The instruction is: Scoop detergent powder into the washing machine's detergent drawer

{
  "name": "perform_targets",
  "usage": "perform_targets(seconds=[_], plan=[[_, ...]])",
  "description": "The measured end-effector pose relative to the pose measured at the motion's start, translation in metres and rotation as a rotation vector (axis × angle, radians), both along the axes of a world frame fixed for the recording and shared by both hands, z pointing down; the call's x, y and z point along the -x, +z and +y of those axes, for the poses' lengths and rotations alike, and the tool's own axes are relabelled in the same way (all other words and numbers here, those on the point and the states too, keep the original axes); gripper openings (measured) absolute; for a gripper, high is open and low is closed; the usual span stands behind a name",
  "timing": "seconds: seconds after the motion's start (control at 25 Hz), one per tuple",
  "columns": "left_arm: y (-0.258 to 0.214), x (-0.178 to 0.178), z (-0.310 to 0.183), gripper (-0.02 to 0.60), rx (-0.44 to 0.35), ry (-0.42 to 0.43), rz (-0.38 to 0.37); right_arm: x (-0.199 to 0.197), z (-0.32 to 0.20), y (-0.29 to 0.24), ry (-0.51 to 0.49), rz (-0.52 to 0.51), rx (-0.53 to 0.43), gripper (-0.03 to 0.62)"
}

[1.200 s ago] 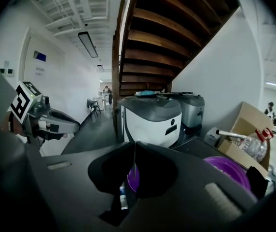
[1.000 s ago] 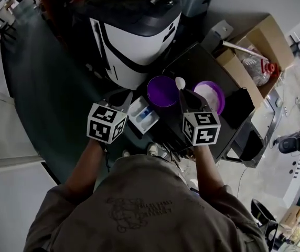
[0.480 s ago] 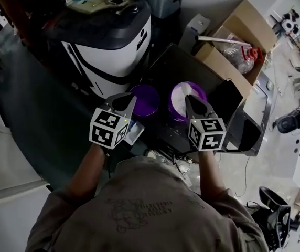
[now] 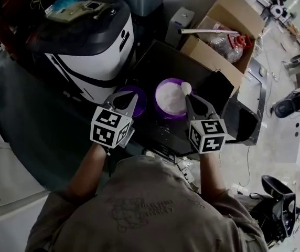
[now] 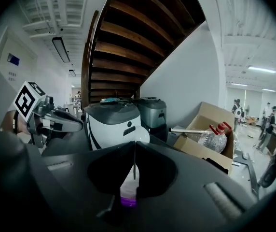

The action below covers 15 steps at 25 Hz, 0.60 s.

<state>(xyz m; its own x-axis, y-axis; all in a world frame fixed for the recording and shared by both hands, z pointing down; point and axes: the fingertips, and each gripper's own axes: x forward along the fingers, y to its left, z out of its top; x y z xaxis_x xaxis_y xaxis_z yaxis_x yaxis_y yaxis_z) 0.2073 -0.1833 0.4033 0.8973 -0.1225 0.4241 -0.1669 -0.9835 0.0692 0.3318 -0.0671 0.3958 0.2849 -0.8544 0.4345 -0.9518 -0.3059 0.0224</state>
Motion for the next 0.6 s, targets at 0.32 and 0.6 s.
perform_targets(seconds=[0.32,0.6], plan=[[-0.001,-0.018,0.014,0.0,0.0,-0.001,-0.003,-0.01,0.014,0.002,-0.015,-0.006,-0.008,0.034],[-0.002,-0.02,0.021,0.0,-0.014,-0.017,-0.014,-0.012,0.016,0.002,-0.064,0.023,0.004,0.034]])
